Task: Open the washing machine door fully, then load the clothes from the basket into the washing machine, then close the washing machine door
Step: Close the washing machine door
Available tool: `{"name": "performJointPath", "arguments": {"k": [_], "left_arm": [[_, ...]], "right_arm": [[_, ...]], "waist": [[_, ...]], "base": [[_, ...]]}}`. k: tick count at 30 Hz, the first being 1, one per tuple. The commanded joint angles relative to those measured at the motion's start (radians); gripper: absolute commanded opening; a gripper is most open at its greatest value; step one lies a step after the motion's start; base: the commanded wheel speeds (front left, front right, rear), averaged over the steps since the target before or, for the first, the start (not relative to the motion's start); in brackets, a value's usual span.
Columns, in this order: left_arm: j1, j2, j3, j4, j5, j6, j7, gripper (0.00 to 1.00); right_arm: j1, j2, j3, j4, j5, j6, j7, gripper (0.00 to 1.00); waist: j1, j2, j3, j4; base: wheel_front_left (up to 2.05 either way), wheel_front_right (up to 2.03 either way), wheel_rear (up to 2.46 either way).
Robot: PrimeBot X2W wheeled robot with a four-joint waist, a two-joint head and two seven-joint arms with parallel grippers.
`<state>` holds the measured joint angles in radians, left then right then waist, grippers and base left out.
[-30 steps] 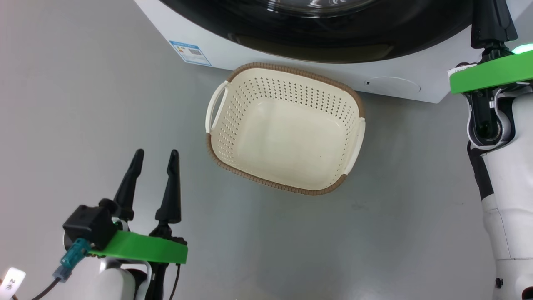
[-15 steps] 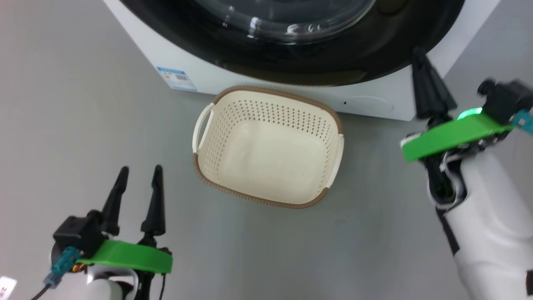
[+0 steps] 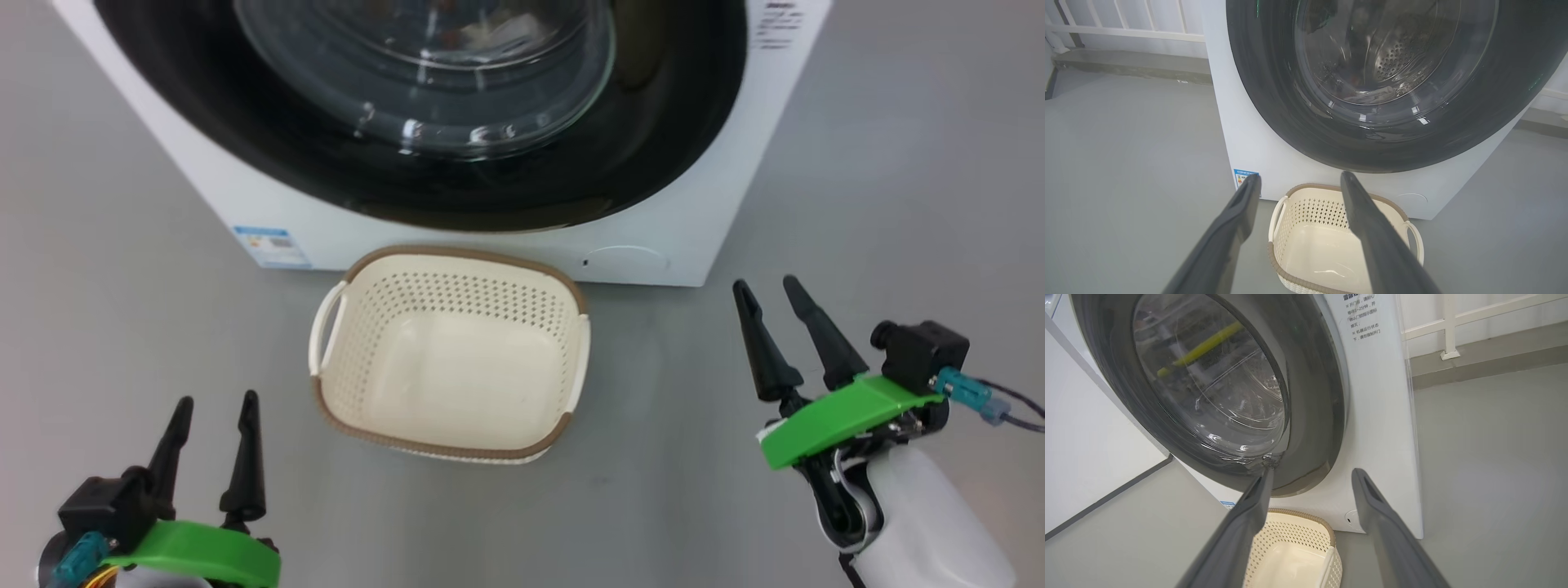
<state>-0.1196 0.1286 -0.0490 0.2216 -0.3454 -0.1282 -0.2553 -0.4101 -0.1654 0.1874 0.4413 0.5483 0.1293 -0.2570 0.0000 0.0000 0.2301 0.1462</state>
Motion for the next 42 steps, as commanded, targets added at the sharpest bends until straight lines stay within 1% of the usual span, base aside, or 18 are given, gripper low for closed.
{"name": "performJointPath", "arguments": {"k": [1,8,17,29,42], "left_arm": [[-0.002,0.032,0.041,-0.014,0.008,-0.003,-0.006,1.00],[0.027,0.039,0.059,-0.004,0.024,-0.003,-0.006,1.00],[0.058,0.046,0.077,0.000,0.028,-0.003,-0.006,1.00],[0.104,0.053,0.109,0.023,0.027,-0.003,-0.006,1.00],[0.123,0.053,0.121,0.017,0.057,-0.003,-0.006,1.00]], "right_arm": [[0.020,0.002,0.024,-0.024,-0.004,0.001,-0.005,1.00],[0.089,-0.009,0.011,-0.036,-0.009,0.001,-0.005,1.00],[0.158,-0.024,-0.006,-0.055,-0.014,0.001,-0.005,1.00],[0.250,-0.031,-0.044,-0.083,-0.015,0.001,-0.005,1.00],[0.277,-0.026,-0.063,-0.087,-0.020,0.001,-0.005,1.00]], "waist": [[0.0000,0.0000,-0.052,-0.059],[0.0000,0.0000,-0.086,-0.118],[0.0000,0.0000,-0.121,-0.166],[0.0000,0.0000,-0.160,-0.202],[0.0000,0.0000,-0.165,-0.213]], "base": [[0.00,0.00,0.00],[0.00,0.00,0.00],[0.00,0.00,0.00],[0.00,0.00,0.00],[0.00,0.00,0.00]]}}
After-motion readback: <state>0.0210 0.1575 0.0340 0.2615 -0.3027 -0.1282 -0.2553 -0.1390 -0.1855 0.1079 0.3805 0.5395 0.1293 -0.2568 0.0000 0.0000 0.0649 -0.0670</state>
